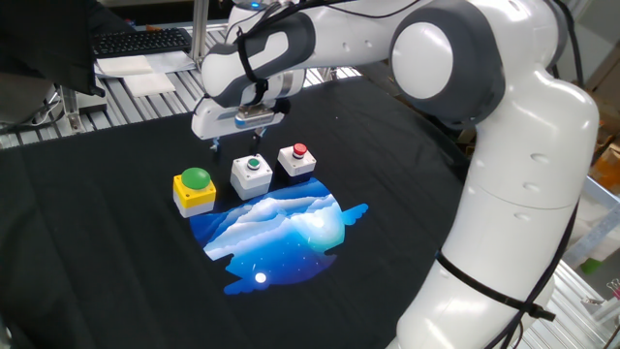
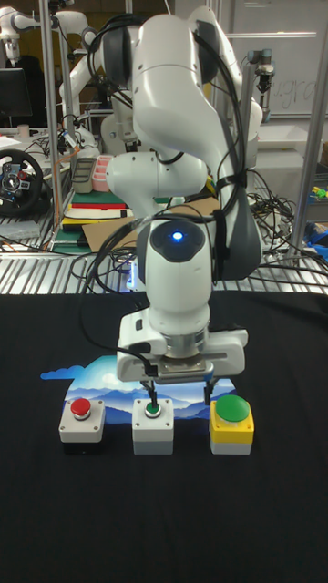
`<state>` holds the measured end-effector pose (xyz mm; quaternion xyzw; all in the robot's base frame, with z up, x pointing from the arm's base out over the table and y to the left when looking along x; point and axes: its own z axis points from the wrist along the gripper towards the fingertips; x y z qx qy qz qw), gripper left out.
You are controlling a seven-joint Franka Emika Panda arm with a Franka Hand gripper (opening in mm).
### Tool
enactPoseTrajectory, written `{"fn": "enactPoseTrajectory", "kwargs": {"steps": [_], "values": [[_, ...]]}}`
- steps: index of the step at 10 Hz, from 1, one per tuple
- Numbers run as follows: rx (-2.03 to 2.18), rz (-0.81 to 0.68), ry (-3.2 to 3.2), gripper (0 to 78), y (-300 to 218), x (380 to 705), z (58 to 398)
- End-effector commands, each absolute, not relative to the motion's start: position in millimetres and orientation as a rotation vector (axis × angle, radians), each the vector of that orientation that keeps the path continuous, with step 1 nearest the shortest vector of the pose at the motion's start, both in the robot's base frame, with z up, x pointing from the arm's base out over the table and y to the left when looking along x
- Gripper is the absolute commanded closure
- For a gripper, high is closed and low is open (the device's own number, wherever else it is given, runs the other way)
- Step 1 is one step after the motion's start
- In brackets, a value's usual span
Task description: Press three buttons from left to right in sequence
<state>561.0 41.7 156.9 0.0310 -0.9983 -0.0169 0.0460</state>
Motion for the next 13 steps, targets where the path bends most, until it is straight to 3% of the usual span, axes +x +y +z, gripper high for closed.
{"fn": "enactPoseTrajectory", "kwargs": {"steps": [1,13], "values": [[0.084,-0.04,-3.036,0.1,42,562,158],[0.084,-0.045,-3.033,0.1,36,558,146]]}}
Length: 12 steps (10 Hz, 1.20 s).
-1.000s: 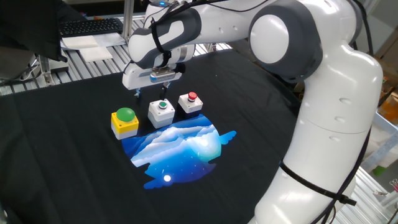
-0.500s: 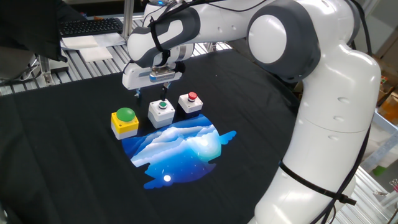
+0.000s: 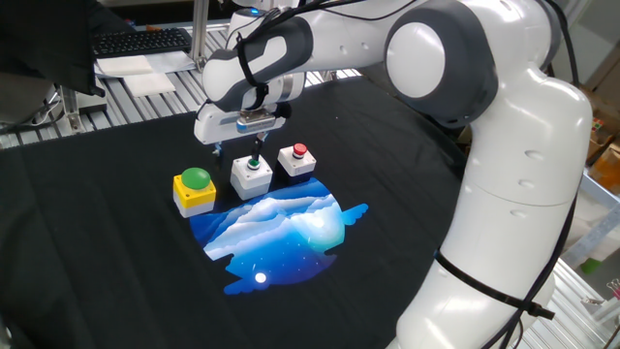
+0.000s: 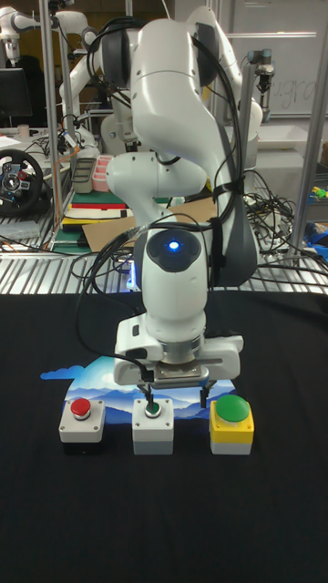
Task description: Press three buttons from left to right in sequence
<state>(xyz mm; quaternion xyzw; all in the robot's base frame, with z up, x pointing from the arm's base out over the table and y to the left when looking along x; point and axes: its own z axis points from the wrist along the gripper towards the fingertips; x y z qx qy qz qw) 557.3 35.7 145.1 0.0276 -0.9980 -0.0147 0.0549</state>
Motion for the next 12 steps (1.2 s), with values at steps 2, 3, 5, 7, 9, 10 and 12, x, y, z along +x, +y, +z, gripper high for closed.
{"fn": "enactPoseTrajectory", "kwargs": {"steps": [2,3,5,7,9,10,12], "values": [[0.089,-0.046,-3.03,0.1,36.4,556.6,145.5],[0.086,-0.046,-3.031,0.1,37.1,555.1,144.6],[0.083,-0.045,-3.031,0.1,37.7,553.9,143.9],[0.082,-0.046,-3.031,0.1,37.7,553.9,143.9],[0.079,-0.047,-3.032,0.1,38.1,554.3,142.8],[0.079,-0.047,-3.032,0.1,38.2,554.4,142.5],[0.077,-0.047,-3.031,0.1,38.2,554.8,141.6]]}}
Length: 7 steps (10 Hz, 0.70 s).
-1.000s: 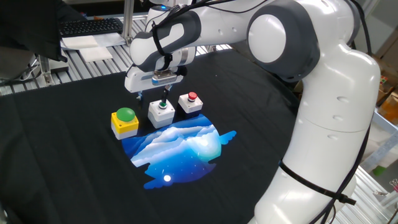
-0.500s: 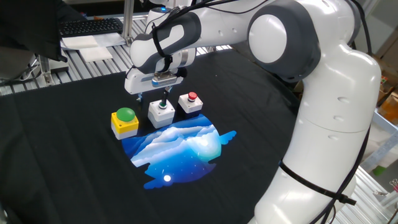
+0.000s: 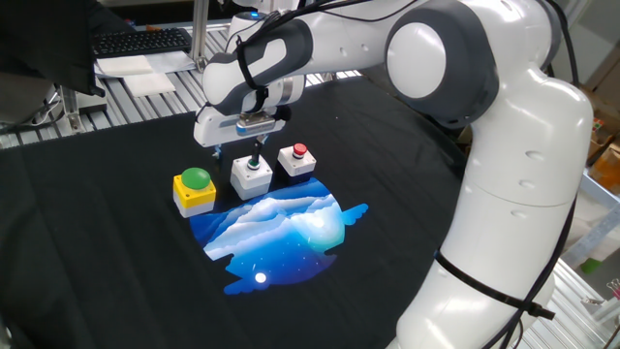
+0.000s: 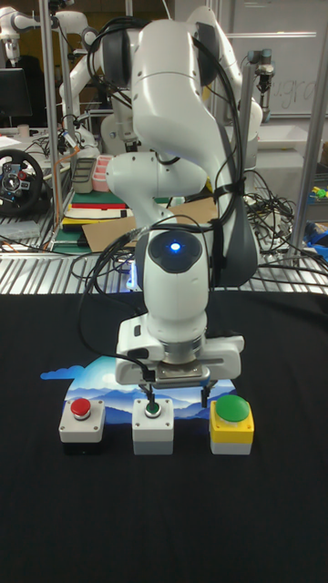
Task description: Press three buttons from left to right in sequence
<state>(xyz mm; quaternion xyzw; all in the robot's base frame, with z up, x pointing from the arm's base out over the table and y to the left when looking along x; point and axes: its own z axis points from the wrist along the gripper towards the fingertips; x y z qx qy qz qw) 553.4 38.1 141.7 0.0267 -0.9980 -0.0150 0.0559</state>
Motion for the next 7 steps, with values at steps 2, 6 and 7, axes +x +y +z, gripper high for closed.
{"fn": "enactPoseTrajectory", "kwargs": {"steps": [2,6,7], "values": [[0.079,-0.047,-3.031,0.1,37.5,555.5,140.4],[0.083,-0.043,-3.026,0.1,37.8,556.0,138.8],[0.084,-0.043,-3.023,0.1,38.1,556.1,137.8]]}}
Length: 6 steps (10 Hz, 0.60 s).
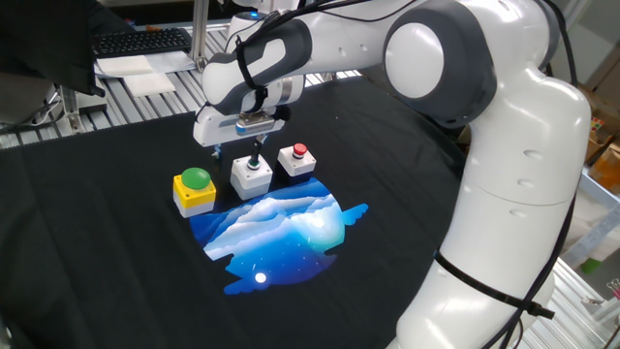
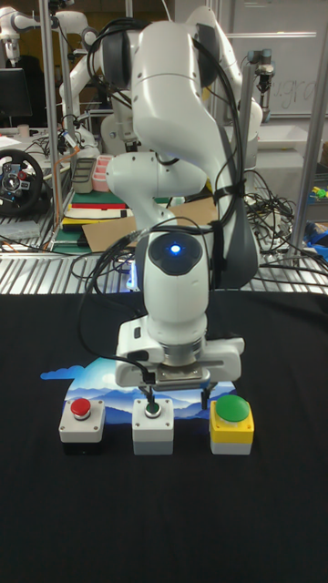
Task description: Press three buttons from left to right in sequence
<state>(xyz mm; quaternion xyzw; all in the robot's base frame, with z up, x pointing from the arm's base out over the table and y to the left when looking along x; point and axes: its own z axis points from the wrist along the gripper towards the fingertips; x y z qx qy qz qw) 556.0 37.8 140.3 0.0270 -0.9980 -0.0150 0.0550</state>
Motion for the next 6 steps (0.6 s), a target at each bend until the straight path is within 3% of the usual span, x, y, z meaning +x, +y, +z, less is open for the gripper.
{"fn": "enactPoseTrajectory", "kwargs": {"steps": [1,6], "values": [[0.084,-0.042,-3.021,0.1,38.5,556.0,136.9],[0.086,-0.043,-3.021,0.1,40.3,555.4,128.9]]}}
